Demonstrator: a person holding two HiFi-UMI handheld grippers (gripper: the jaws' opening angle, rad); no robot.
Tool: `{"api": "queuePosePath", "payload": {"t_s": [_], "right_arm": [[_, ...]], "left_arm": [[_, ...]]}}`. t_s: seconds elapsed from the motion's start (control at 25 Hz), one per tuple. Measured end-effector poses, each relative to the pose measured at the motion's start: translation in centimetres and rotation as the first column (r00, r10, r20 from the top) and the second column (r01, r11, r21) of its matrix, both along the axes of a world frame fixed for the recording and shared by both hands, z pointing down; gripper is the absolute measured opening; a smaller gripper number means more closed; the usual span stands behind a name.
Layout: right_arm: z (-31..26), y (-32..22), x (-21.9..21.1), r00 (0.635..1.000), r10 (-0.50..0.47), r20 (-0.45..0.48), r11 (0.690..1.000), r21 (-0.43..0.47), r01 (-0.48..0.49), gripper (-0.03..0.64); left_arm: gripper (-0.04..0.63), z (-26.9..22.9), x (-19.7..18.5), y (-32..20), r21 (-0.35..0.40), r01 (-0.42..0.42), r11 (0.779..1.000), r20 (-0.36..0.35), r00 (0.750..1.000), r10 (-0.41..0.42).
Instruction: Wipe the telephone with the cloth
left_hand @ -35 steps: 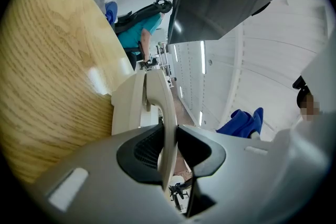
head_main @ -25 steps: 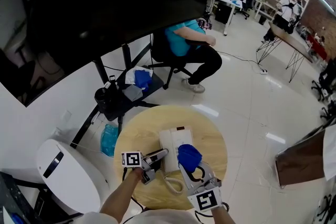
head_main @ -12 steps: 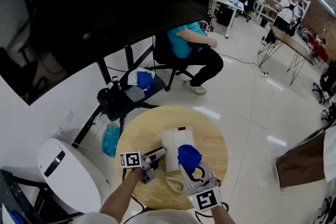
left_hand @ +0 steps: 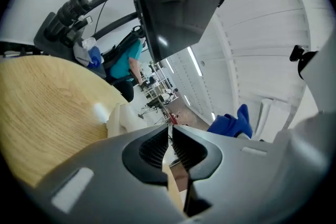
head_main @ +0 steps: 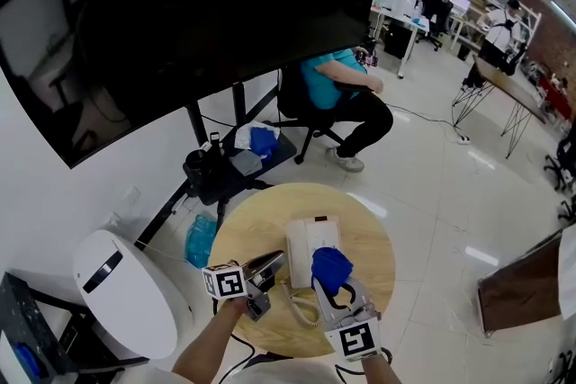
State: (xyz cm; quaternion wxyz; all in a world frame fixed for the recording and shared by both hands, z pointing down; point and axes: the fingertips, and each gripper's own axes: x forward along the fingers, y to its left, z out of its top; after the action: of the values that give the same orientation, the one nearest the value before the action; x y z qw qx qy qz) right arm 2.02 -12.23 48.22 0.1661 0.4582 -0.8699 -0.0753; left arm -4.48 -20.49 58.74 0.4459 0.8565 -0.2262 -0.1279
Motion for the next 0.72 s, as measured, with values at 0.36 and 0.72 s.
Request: {"api": "queuePosePath", "payload": {"t_s": [0.36,0.72], "right_arm": [[-2.2,4.0,-0.7,0.996,-0.013,0.094,1.0,0.003,0.013,0.061],[-3.3,8.2,0.4,0.981,0.01,0.193,1.0,-0.011,-0.008,0.061]], "left_arm": [[-0.008,-8.5,0.2,6.5,0.206,0.048,0.977,0.034,0.998,-0.056],[-0.008,-12.5,2.2,13.5,0.396,0.042,0.917,0.226,0.964,-0.142]]}}
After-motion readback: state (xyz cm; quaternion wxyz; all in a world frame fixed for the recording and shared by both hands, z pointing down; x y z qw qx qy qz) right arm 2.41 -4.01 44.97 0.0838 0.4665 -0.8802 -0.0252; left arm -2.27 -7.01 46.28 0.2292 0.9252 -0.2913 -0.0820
